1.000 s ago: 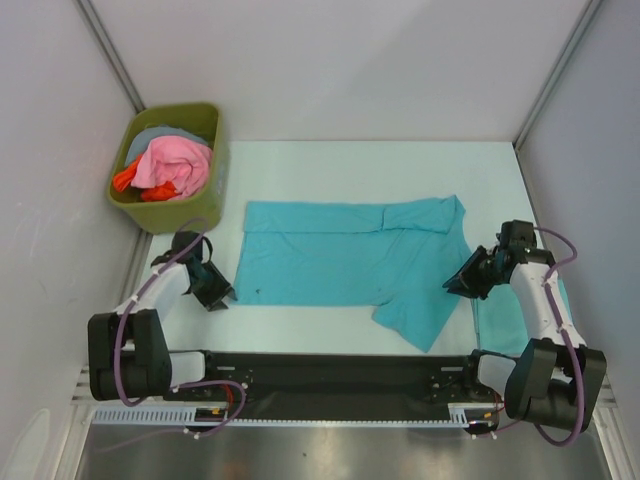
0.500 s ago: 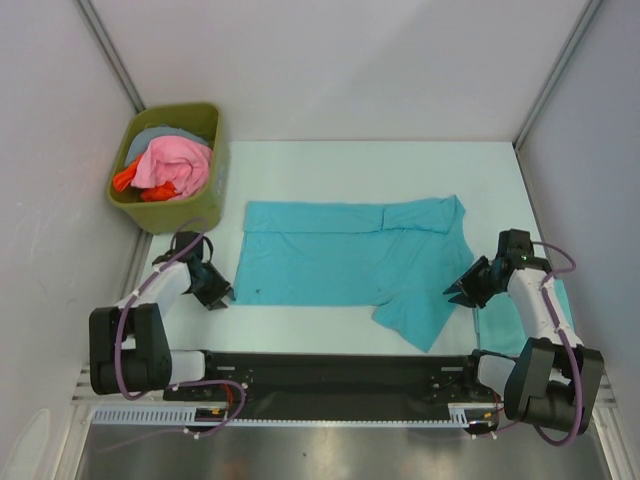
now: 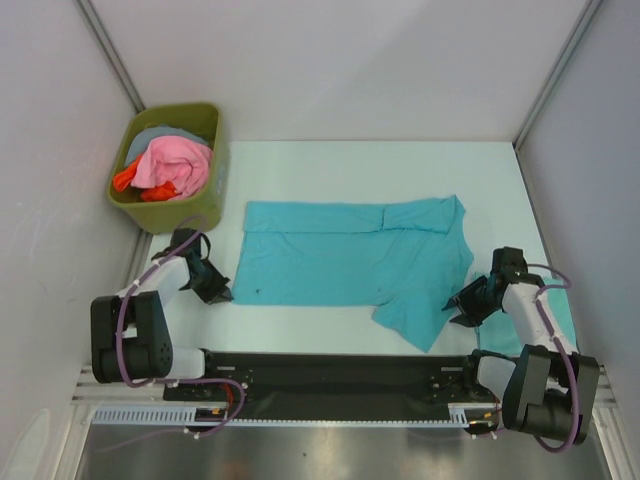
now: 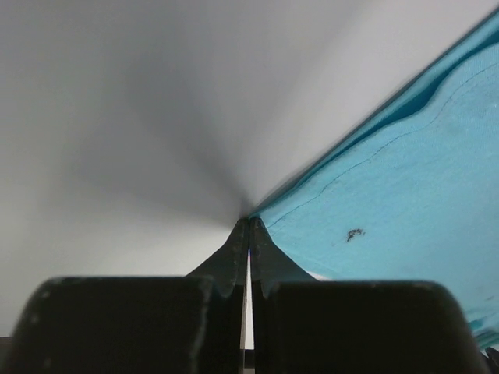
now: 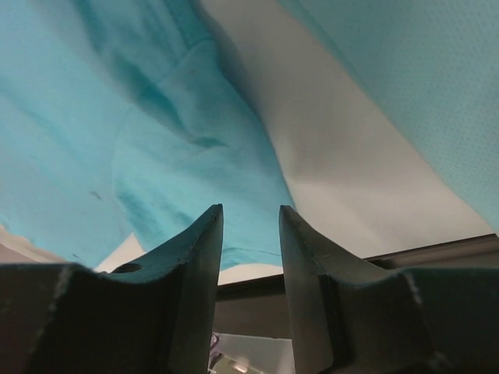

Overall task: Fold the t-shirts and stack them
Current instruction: Fold the tshirt

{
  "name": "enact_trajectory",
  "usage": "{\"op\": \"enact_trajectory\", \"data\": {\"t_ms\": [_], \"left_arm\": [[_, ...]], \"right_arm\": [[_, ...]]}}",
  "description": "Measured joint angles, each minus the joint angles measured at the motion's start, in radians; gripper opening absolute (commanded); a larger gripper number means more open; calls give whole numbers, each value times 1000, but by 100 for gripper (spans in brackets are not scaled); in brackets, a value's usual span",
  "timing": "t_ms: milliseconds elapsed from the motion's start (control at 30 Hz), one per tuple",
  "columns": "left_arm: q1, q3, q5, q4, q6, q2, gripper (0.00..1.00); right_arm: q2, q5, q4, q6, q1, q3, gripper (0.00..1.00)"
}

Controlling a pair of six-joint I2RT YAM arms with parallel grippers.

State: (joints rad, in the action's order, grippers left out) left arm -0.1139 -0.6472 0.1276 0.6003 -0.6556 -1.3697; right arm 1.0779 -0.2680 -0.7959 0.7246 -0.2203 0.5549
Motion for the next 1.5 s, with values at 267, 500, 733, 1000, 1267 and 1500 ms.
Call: {"op": "enact_trajectory", "data": {"t_ms": [267,500,733,1000,1267,1500], "left_arm": [[-11,-6,18,2,2,-11,0],[-14,-10,27,3,10,-19,0],[-17,-15,34,4,21,-26,0],[-17,-16,35,4,29,-26,0],[-17,-17,35,4,36,-26,0],[-17,-17,37,4,38,-26,0]], "right_arm": [[91,40,31,-15,0,-18,43],[137,50,61,-23,4,-12,38],[170,42,87,-17,60,1,32],[171,81,81,-19,57,15,42],[171,111,85,-48,27,27,43],[183,105,98,-48,46,29,36]]}}
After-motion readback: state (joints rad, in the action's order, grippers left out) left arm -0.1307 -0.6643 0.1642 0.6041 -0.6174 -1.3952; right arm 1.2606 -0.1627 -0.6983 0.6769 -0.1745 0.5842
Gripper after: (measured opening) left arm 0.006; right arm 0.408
